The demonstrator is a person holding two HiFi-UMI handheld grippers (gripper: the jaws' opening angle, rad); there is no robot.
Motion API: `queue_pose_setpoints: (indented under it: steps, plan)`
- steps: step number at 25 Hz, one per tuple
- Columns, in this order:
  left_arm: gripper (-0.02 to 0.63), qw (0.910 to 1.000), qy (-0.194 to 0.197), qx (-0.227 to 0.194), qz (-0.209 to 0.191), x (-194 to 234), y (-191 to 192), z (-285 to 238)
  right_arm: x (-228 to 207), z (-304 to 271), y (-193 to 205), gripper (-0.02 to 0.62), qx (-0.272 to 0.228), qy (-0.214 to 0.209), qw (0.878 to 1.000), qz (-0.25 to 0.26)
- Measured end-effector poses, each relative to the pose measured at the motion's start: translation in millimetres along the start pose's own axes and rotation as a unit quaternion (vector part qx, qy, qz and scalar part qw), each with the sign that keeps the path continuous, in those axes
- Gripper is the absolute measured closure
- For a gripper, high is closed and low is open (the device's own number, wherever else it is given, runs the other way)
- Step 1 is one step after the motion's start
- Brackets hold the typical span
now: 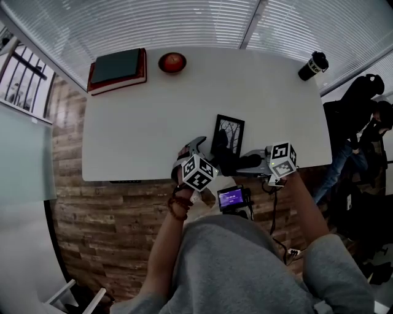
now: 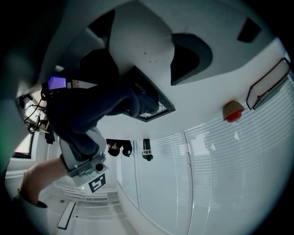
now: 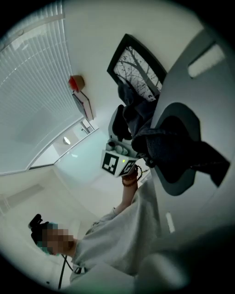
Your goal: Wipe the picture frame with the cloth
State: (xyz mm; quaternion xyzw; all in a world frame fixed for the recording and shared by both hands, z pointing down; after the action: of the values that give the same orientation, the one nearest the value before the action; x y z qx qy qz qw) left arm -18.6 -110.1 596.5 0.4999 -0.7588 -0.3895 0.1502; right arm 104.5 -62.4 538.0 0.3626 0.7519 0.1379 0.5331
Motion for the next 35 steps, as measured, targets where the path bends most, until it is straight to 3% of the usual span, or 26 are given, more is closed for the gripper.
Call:
queue_pose_setpoints:
  steps: [2,4,7,9,12,16,17,21,23,35]
  plan:
    - [0.261,1.0,-0.001,0.0,0.0,-0.2,0.5,0.0,6.0,17.9,-13.7,0.514,-0.028,-0.012,0.999,0.02]
    - [0.261,1.0,-0.001,0.0,0.001,0.0,0.9,-0.8,1.2,41.6,-33.5,0.514,-0.079,0.007,0.996,0.036]
    - [0.261,1.0,-0.001,0.0,0.001,-0.4,1.4,-1.3,-24.2,80.5,-60.4,0.512,-0.159,0.093,0.982,0.041]
    - [0.261,1.0,0.0,0.0,0.001,-0.2,1.3,-0.9,-47.5,101.5,-74.6,0.512,-0.198,0.177,0.963,0.039]
    - [0.262,1.0,0.0,0.0,0.002,-0.2,1.4,0.5,-79.5,118.6,-83.5,0.512,-0.213,0.291,0.931,0.047]
    - [0.262,1.0,-0.002,0.0,0.001,-0.4,1.5,1.0,-99.5,126.7,-88.5,0.511,-0.211,0.386,0.893,0.091]
    - [0.262,1.0,-0.002,-0.001,0.001,0.1,1.7,0.8,-102.9,124.6,-89.1,0.511,-0.202,0.392,0.892,0.098]
    - [0.261,1.0,-0.003,0.0,0.001,1.1,2.5,0.3,-118.6,93.1,-77.1,0.509,-0.126,0.349,0.926,0.072]
    - [0.261,1.0,-0.002,0.0,0.002,-0.3,3.0,-0.1,-124.7,77.6,-65.0,0.509,-0.101,0.339,0.934,0.059]
    - [0.259,1.0,-0.003,0.002,0.004,0.3,1.2,0.6,-111.8,52.0,-36.2,0.511,-0.11,0.313,0.943,0.009]
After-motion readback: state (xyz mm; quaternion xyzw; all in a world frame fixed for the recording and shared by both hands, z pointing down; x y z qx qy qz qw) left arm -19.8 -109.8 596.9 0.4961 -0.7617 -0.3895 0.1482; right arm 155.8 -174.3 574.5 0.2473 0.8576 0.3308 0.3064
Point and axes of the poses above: the fingertips, and each gripper's own axes: z backward along the fingers, x to its left, y out of its underside, the point moved 6 cm from there along z, backward along the fingers, and after that the axes turned 8 degrees about -z, right-handed, at the moved point
